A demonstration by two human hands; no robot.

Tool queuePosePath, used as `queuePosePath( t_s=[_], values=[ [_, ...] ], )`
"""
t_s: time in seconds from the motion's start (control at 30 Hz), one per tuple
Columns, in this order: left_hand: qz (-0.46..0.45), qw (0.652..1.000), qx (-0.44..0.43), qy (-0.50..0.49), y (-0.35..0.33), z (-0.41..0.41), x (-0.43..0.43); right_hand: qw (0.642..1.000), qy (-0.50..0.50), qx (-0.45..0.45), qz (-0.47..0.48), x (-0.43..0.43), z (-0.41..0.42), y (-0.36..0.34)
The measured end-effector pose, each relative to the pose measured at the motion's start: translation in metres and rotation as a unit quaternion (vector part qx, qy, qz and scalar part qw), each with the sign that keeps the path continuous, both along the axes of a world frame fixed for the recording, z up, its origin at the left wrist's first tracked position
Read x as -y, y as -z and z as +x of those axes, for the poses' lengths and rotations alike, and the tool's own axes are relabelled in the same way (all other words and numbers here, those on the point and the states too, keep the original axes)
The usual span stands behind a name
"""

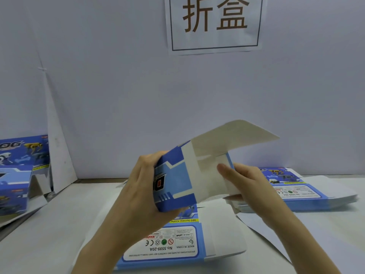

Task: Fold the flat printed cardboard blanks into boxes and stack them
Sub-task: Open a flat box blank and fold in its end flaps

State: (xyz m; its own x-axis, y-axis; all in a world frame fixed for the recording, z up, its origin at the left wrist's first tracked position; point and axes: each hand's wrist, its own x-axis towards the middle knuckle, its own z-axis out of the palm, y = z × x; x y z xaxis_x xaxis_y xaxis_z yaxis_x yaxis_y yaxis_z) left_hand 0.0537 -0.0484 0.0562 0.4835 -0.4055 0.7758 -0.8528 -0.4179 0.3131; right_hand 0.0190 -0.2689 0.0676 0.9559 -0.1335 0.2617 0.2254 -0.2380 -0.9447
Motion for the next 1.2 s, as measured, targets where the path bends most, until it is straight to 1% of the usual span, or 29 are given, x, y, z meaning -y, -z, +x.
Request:
queuePosePath(
  t_s=[0.07,0.17,0.23,0.27,0.33,0.37,0.4,0.43,0.47,0.5,0.53,0.57,0.63,0.7,0.73,0.77,0.8,0.83,0.9,0.93,0.97,1.0,1.03,1.07,1.13,1.2],
  values=[
    [0.016,1.0,0.0,-0.004,0.0,0.001,0.0,0.999,-0.002,-0.029,-0.021,0.0,-0.003,-0.002],
    [0.006,0.999,-0.029,-0.016,0.005,0.005,0.002,0.992,0.076,-0.025,-0.102,-0.001,-0.005,-0.005],
    [-0.026,0.995,-0.095,-0.021,0.007,0.007,0.004,0.983,0.102,-0.033,-0.149,0.0,-0.008,-0.008],
    [-0.044,0.988,-0.143,-0.023,0.008,0.008,0.004,0.981,0.103,-0.044,-0.158,0.0,-0.008,-0.009],
    [-0.047,0.97,-0.24,-0.013,0.01,0.009,0.0,0.979,0.102,-0.054,-0.167,0.001,-0.01,-0.01],
    [-0.036,0.964,-0.263,0.012,0.011,0.009,-0.005,0.977,0.101,-0.052,-0.18,0.001,-0.01,-0.01],
    [-0.03,0.955,-0.289,0.058,0.012,0.009,-0.01,0.974,0.101,-0.049,-0.194,0.0,-0.01,-0.01],
    [-0.027,0.933,-0.338,0.121,0.006,0.004,-0.014,0.972,0.102,-0.047,-0.205,-0.001,-0.01,-0.011],
    [-0.028,0.901,-0.387,0.193,0.0,0.0,-0.014,0.971,0.103,-0.048,-0.21,-0.002,-0.011,-0.011],
    [-0.046,0.875,-0.41,0.254,-0.005,0.0,-0.01,0.971,0.105,-0.05,-0.209,-0.002,-0.011,-0.011],
    [-0.07,0.873,-0.409,0.255,-0.008,0.001,0.0,0.971,0.106,-0.053,-0.208,-0.002,-0.012,-0.012],
    [-0.099,0.879,-0.405,0.231,-0.013,0.003,0.012,0.971,0.106,-0.055,-0.209,-0.002,-0.013,-0.013],
    [-0.159,0.879,-0.38,0.241,-0.006,0.0,0.009,0.968,0.101,-0.049,-0.223,-0.002,-0.015,-0.014],
    [-0.204,0.865,-0.397,0.229,-0.003,0.014,0.015,0.963,0.093,-0.041,-0.251,-0.003,-0.015,-0.013],
    [-0.206,0.863,-0.415,0.202,-0.009,0.017,0.021,0.96,0.089,-0.039,-0.262,-0.004,-0.015,-0.012],
    [-0.228,0.858,-0.425,0.177,-0.012,0.018,0.021,0.958,0.087,-0.037,-0.272,-0.005,-0.015,-0.012],
    [-0.244,0.857,-0.418,0.178,-0.006,0.017,0.015,0.955,0.086,-0.035,-0.281,-0.006,-0.015,-0.011],
    [-0.256,0.854,-0.416,0.178,-0.002,0.015,0.011,0.953,0.087,-0.03,-0.29,-0.007,-0.015,-0.011],
    [-0.239,0.854,-0.417,0.2,0.0,0.003,0.01,0.947,0.091,-0.017,-0.308,-0.011,-0.015,-0.01],
    [-0.219,0.866,-0.409,0.188,0.001,0.0,0.009,0.943,0.095,-0.009,-0.317,-0.013,-0.014,-0.009],
    [-0.2,0.885,-0.39,0.156,0.0,-0.004,0.01,0.939,0.102,0.0,-0.328,-0.014,-0.013,-0.008],
    [-0.184,0.909,-0.361,0.099,0.0,-0.007,0.009,0.935,0.11,0.007,-0.338,-0.016,-0.012,-0.007],
    [-0.16,0.932,-0.324,0.027,-0.002,-0.01,0.011,0.93,0.12,0.013,-0.347,-0.017,-0.011,-0.005],
    [-0.136,0.947,-0.289,-0.042,-0.001,-0.012,0.012,0.926,0.13,0.019,-0.354,-0.018,-0.011,-0.005],
    [-0.139,0.953,-0.227,-0.142,-0.003,-0.016,0.017,0.917,0.146,0.039,-0.369,-0.02,-0.011,-0.004],
    [-0.156,0.952,-0.172,-0.197,0.0,-0.015,0.02,0.908,0.157,0.073,-0.381,-0.023,-0.012,-0.003]
  ],
)
